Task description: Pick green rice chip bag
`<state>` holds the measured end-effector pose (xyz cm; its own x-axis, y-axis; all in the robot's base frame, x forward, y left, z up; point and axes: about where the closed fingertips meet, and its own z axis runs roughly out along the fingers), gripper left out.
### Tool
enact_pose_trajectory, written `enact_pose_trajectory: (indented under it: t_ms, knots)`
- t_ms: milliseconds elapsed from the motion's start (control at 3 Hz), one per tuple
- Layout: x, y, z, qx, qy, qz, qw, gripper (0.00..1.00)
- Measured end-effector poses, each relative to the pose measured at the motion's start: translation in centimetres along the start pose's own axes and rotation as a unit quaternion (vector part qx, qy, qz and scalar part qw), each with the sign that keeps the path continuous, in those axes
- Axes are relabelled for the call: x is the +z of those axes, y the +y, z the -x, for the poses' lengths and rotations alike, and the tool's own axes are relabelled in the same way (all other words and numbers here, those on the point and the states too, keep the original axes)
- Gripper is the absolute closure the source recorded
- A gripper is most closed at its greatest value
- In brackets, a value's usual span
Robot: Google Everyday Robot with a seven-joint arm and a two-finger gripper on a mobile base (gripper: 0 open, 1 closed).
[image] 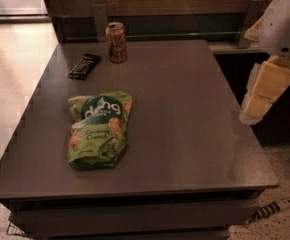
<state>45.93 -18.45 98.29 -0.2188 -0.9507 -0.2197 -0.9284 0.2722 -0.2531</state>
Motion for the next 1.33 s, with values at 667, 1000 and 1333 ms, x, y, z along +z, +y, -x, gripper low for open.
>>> enact_pose_trajectory:
  t_ms: [667,1000,1333]
  knots:
    - [4.1,0.9,7.8,0.025,-0.032,0.04,0.9984,0.0]
    - [6.4,4.7,11.4,0.028,-0.081,0.061,0.9944,0.0]
    - [9.8,8.5,14.0,0.023,-0.129,0.087,0.9875,0.0]
